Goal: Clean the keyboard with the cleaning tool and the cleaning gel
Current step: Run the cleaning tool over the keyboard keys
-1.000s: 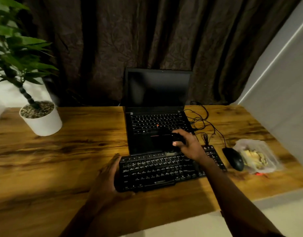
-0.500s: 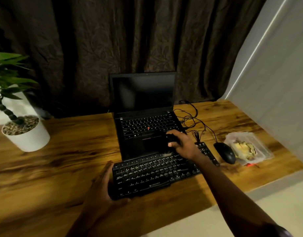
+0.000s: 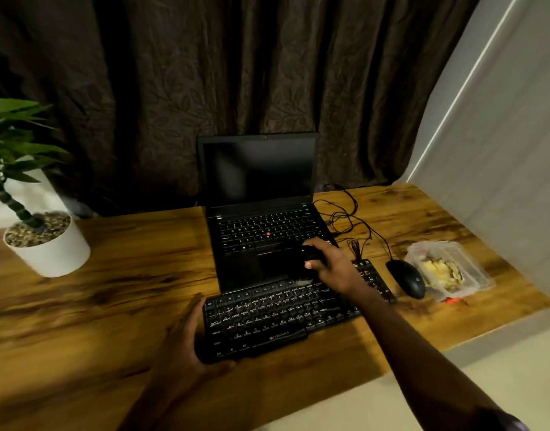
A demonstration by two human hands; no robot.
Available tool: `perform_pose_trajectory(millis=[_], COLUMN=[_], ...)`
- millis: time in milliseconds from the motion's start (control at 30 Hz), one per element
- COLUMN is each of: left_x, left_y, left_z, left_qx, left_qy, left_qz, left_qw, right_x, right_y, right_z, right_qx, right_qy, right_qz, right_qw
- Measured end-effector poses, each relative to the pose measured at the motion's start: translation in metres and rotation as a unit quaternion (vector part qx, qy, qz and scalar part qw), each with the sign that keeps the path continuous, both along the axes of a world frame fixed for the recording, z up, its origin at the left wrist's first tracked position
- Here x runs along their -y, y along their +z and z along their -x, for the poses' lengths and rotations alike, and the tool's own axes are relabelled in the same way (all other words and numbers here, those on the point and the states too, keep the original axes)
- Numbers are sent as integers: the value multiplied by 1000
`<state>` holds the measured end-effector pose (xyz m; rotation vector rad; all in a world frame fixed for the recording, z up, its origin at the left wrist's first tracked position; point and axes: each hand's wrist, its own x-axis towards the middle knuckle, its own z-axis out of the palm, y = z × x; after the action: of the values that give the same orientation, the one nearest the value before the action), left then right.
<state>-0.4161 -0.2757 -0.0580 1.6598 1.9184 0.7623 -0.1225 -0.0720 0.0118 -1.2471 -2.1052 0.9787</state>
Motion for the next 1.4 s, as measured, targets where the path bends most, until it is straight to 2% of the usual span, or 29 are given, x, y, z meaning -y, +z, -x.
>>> perform_pose_trajectory(millis=[167, 333, 600, 733, 933, 1033, 1200, 1400], left_x=[0, 4, 3, 4, 4, 4, 1, 4], left_y=[2, -2, -11, -14, -11, -18, -28, -30], left_z=[-1, -2, 0, 2, -1, 2, 5, -1], left_qx=[-4, 0, 3, 4, 16, 26, 8, -54], left_qy=[2, 10, 14, 14, 22, 28, 24, 29], left_qz=[1, -6, -15, -33, -39, -28, -50, -68], left_qw=[1000, 1000, 1000, 999, 999, 999, 998, 996], right_x=[-2, -10, 5, -1, -20, -19, -10, -15], right_y=[4, 10, 2, 7, 3, 1, -4, 4], right_z=[6, -14, 31, 25, -16, -4, 27, -11], right_qx=[4, 56, 38, 34, 90, 112, 34, 52], right_qy=[13, 4, 54, 51, 25, 29, 65, 29], right_qz=[9, -21, -9, 3, -65, -92, -41, -52], right_qw=[1000, 998, 998, 998, 994, 989, 996, 997])
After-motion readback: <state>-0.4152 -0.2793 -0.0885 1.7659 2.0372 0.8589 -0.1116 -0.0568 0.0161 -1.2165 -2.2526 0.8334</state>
